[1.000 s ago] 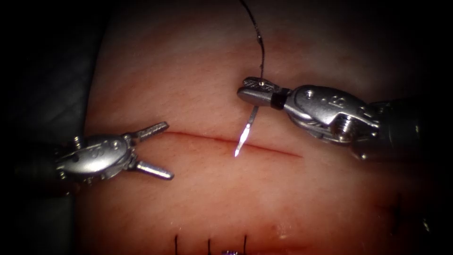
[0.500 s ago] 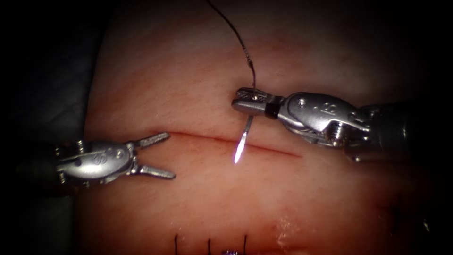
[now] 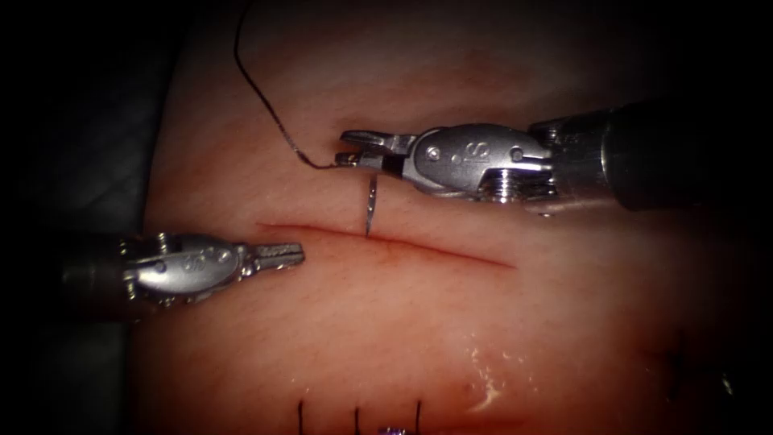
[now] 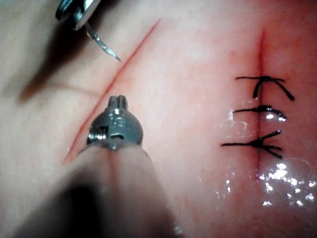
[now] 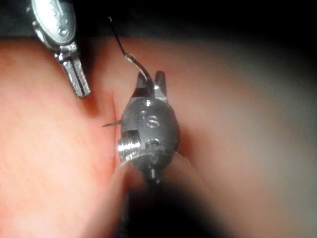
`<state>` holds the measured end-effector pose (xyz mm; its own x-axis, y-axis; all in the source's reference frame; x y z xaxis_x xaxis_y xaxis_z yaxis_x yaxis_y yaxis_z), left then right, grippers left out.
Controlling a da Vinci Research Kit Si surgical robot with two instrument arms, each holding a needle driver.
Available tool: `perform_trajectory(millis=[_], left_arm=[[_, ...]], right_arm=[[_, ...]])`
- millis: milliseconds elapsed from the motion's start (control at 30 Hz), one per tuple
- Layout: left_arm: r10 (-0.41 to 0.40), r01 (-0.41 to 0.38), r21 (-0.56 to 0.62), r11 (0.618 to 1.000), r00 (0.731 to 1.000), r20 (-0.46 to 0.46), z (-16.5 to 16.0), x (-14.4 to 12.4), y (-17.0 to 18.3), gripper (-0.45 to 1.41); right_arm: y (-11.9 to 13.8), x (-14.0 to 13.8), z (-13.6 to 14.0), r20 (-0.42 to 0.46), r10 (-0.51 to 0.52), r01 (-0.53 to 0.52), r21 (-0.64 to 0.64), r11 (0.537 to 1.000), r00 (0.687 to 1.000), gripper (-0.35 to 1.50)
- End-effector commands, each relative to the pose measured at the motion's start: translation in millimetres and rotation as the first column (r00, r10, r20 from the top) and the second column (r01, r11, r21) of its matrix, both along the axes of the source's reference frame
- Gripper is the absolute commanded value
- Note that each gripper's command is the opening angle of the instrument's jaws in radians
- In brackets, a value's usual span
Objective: Wound Closure
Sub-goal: Using the right gripper, pierce the needle through the top of the wound.
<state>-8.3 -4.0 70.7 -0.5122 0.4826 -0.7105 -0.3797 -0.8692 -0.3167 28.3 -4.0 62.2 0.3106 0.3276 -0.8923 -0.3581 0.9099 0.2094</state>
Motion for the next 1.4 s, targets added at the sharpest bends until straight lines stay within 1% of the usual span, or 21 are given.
perform_trajectory(millis=[33,100,133,200,367,433,600,700,867,1233,1300,1400], left_arm=[[0.002,-0.002,-0.001,1.000,1.000,-0.003,1.0,-0.6,-0.2,-0.20],[0.010,-0.010,-0.002,1.000,1.000,-0.023,2.2,-0.9,-0.1,-0.18],[0.016,-0.016,-0.004,1.000,0.999,-0.033,3.3,-1.1,-0.1,-0.16],[0.012,-0.012,-0.003,1.000,0.999,-0.036,3.7,-1.4,-0.3,-0.13],[0.016,-0.015,0.009,1.000,0.999,-0.050,3.9,-1.9,-0.7,-0.13],[0.031,-0.029,0.018,0.999,0.998,-0.063,4.2,-1.8,-1.1,-0.13],[0.054,-0.049,0.052,0.997,0.994,-0.095,5.6,-1.7,-1.8,-0.13],[0.072,-0.061,0.089,0.994,0.990,-0.122,7.1,-1.6,-2.3,-0.11],[0.081,-0.065,0.113,0.991,0.987,-0.140,8.2,-1.4,-2.7,-0.06],[0.072,-0.054,0.121,0.991,0.986,-0.148,7.0,-1.5,-3.2,-0.06],[0.073,-0.056,0.122,0.991,0.986,-0.147,6.8,-1.3,-3.1,-0.03],[0.079,-0.061,0.124,0.990,0.987,-0.143,6.6,-0.7,-3.1,-0.03]], right_arm=[[0.4,1.5,0.6,-0.010,-0.004,0.004,-0.023,1.000,1.000,-0.35],[0.6,2.3,0.9,-0.013,-0.006,0.006,-0.051,0.999,1.000,-0.35],[0.6,3.5,1.5,-0.014,-0.009,0.008,-0.097,0.995,1.000,-0.35],[0.5,4.2,2.0,-0.019,-0.012,0.010,-0.116,0.993,1.000,-0.35],[0.6,5.7,3.3,-0.041,-0.021,0.013,-0.176,0.984,0.999,-0.35],[0.8,6.6,4.0,-0.059,-0.013,0.001,-0.203,0.979,0.998,-0.35],[0.7,7.8,4.8,-0.064,-0.029,0.012,-0.243,0.970,0.998,-0.35],[0.6,8.0,5.3,-0.054,-0.038,0.022,-0.262,0.965,0.998,-0.35],[0.5,8.1,6.2,-0.042,-0.044,0.030,-0.284,0.958,0.998,-0.35],[-0.1,8.2,8.0,-0.014,-0.044,0.037,-0.321,0.946,0.999,-0.35],[-0.2,8.2,8.3,-0.008,-0.044,0.039,-0.329,0.944,0.999,-0.35],[-0.3,8.1,8.8,0.014,-0.051,0.052,-0.355,0.934,0.999,-0.35]])
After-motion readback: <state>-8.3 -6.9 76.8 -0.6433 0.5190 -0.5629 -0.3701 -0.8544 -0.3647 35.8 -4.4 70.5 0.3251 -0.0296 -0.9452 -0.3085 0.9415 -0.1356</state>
